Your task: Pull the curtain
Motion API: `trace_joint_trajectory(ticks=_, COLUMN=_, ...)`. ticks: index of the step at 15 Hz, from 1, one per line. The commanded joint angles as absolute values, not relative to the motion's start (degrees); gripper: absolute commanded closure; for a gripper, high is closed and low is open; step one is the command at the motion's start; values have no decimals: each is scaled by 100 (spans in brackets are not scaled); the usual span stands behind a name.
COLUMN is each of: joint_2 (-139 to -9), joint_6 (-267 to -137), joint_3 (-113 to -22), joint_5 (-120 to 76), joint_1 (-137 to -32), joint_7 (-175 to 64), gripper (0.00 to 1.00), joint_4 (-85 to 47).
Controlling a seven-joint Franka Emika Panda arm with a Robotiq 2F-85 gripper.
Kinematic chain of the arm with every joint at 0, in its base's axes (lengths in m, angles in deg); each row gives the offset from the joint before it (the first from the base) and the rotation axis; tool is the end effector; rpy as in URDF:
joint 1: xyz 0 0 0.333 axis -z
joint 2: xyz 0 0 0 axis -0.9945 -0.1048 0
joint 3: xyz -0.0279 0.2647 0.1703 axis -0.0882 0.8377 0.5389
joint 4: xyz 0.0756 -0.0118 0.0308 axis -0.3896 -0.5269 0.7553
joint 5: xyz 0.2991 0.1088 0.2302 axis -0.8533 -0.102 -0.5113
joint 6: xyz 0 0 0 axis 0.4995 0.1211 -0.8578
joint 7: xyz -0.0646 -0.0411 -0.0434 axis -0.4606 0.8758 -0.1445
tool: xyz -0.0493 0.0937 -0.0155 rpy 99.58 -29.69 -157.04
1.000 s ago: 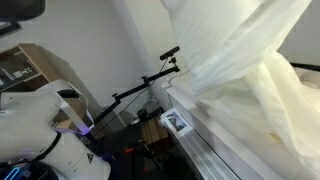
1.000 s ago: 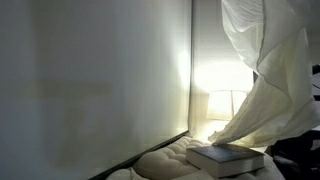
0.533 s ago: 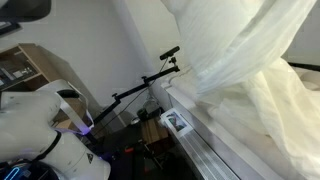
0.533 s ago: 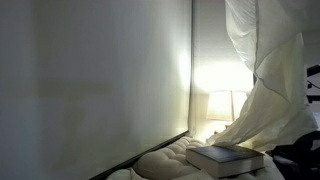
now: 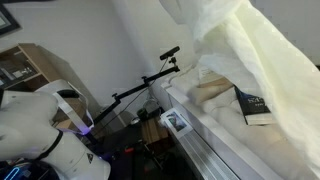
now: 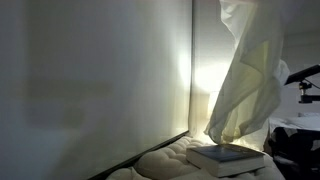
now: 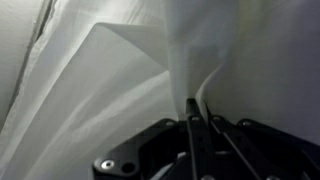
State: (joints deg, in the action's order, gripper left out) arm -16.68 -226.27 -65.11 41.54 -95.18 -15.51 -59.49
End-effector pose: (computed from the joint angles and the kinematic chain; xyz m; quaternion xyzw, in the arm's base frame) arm 0.3641 0.0988 0.7067 0.7648 0.0922 0.6110 0.1822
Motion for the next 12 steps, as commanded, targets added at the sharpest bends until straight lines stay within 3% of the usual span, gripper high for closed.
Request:
trace_joint_trajectory(ticks=1, joint_2=-1399, joint_6=-22509, joint_3=-6315, joint_5=4112, joint_1=-9555, joint_7=-1626, gripper=100, joint_4=-5531)
trace_joint_trajectory(ticks=9, joint_2=-372, joint_6=-22507, joint_3=-6201, joint_5=4174, joint_1=-9471, joint_7=-1600, gripper=100, joint_4=-5331)
trace_joint_trajectory(ticks=12, joint_2=-161, joint_6=-22770, joint_3=-5989, joint_5=3539, joint_1=-8986, joint_7=-2248, gripper=100, joint_4=-5530)
